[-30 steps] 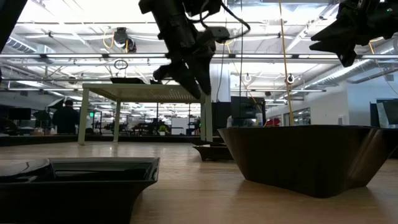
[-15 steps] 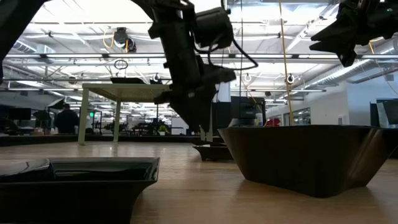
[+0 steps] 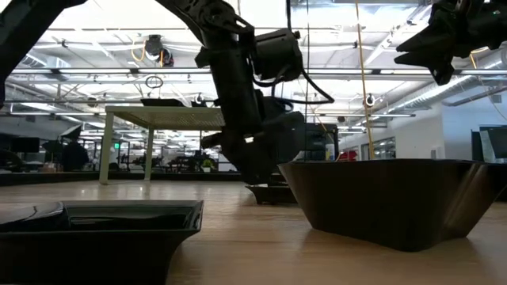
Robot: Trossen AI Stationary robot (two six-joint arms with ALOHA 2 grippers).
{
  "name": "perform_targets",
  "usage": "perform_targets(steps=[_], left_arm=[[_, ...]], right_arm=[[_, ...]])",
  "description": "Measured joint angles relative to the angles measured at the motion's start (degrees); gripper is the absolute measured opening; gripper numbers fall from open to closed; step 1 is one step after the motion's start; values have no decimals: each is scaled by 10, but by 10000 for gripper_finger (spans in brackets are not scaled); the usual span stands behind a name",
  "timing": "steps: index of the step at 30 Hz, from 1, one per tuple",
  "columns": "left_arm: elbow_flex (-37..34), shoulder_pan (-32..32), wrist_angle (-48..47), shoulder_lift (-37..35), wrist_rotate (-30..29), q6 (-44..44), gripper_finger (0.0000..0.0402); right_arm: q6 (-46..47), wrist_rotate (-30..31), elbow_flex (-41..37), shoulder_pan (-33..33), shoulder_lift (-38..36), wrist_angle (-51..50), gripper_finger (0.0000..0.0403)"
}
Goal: Pick & Place Mini shaped plates
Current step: Stack the drop shaped plate on top of the stacked drop shaped plates on the shelf
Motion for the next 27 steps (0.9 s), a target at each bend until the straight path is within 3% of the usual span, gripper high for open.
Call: perform_targets(steps=[4, 11, 23, 27], left_arm=[[0, -3, 1, 0, 0, 9, 98], [0, -6, 5, -1, 29, 24, 8], [1, -7, 43, -91, 34, 68, 4], [1, -7, 51, -147, -3, 77, 7]], right_arm=[[0, 0, 0, 0, 0, 0, 105], [0, 0, 0, 0, 0, 0, 105], [0, 0, 0, 0, 0, 0, 105], [0, 0, 0, 0, 0, 0, 105]])
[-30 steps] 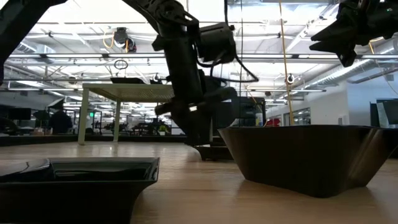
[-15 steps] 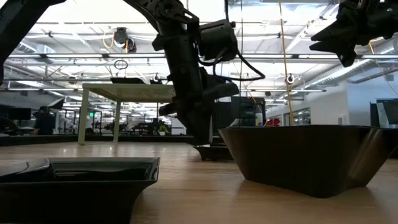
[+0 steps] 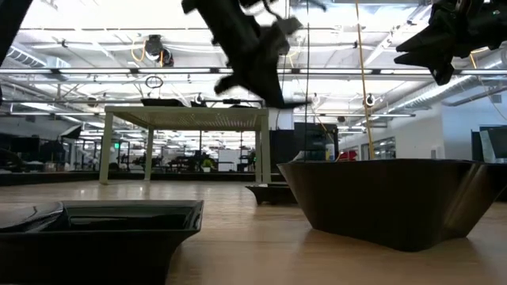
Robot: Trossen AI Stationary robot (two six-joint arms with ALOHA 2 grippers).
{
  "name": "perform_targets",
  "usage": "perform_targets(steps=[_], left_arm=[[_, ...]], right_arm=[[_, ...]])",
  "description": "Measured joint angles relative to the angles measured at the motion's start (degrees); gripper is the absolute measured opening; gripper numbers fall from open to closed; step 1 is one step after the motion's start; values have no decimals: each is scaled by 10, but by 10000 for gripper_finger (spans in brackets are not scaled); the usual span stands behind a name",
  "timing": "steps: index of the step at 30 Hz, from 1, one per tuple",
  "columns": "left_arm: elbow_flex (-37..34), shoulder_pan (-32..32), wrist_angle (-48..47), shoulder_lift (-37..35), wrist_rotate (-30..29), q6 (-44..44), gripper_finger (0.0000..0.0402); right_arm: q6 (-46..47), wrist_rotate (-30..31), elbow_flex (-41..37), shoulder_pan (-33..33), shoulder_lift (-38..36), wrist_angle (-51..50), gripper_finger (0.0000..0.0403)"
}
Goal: Pick & Place Mini shaped plates
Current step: Stack the drop shaped plate on top of the stacked drop shaped plates on the shelf
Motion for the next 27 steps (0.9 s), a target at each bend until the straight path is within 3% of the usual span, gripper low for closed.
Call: perform_targets(steps=[5, 10, 15, 20, 27], left_arm=[[0, 2, 10, -72, -88, 38, 5], [1, 18, 1, -134, -233, 79, 10], [2, 65, -43, -173, -303, 40, 6], [1, 140, -128, -185, -302, -33, 9], [1, 235, -165, -164, -220, -85, 13]], right_arm=[[0, 0, 0, 0, 0, 0, 105], [0, 0, 0, 0, 0, 0, 105], [0, 0, 0, 0, 0, 0, 105], [0, 0, 0, 0, 0, 0, 105], [0, 0, 0, 0, 0, 0, 105]])
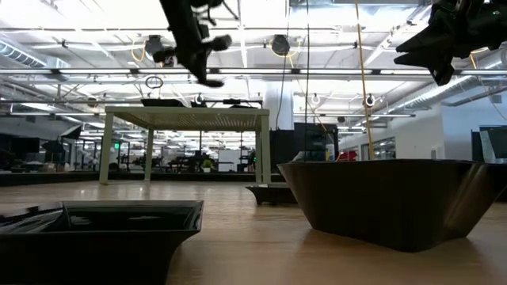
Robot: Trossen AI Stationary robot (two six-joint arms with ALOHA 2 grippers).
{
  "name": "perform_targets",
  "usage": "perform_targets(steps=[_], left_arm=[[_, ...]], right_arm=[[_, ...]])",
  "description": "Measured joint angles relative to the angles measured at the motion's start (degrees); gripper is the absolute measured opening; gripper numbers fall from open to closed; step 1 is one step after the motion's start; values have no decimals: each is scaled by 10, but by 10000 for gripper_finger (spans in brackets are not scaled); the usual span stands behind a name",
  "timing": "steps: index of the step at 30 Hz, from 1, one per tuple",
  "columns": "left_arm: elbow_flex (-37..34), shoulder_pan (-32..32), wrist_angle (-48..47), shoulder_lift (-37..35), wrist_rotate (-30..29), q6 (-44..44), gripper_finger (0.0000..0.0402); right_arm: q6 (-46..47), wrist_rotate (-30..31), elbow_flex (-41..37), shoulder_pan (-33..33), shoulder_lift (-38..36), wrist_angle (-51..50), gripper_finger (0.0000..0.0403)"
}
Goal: Pick & Place Mini shaped plates
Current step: Stack the drop shaped plate on top of the stacked drop shaped plates on the shelf
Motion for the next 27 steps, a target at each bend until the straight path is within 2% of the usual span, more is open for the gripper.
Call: perform_targets(steps=[5, 11, 18, 27], left_arm=[[0, 27, -3, 32, 62, -36, 4], [0, 28, -30, 42, 76, -93, 14], [0, 16, -82, 42, 91, -150, 5], [0, 12, -87, 42, 86, -175, 5]], right_arm=[[0, 0, 0, 0, 0, 0, 105], [0, 0, 0, 0, 0, 0, 105], [0, 0, 0, 0, 0, 0, 105], [0, 0, 0, 0, 0, 0, 105]])
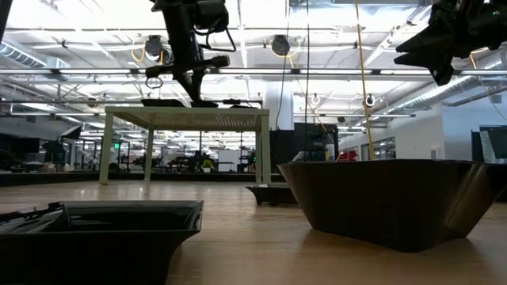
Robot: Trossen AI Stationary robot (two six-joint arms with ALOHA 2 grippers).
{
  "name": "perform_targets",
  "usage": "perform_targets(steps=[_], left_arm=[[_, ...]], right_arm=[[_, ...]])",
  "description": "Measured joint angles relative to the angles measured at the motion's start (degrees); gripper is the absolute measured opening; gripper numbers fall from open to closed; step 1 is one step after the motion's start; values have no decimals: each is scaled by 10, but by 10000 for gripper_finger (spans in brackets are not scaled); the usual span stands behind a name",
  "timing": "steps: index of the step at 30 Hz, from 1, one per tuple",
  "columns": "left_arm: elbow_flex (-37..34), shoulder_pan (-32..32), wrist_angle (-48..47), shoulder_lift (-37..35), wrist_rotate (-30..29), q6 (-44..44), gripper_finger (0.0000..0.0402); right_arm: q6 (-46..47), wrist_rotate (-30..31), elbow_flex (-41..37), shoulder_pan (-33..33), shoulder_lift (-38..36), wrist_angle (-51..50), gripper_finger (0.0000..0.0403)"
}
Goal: Pick & Place Mini shaped plates
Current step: Stack the drop shaped plate on top of the stacked drop shaped plates on the shelf
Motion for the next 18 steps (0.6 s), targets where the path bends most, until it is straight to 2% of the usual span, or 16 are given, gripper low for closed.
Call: perform_targets(steps=[4, 13, 18], left_arm=[[0, 0, 0, 0, -4, -12, 18], [0, -2, 11, 0, -14, -17, 104], [0, -19, 30, -30, -14, 23, 141]], right_arm=[[0, 0, 0, 0, 0, 0, 105], [0, 0, 0, 0, 0, 0, 105], [0, 0, 0, 0, 0, 0, 105]])
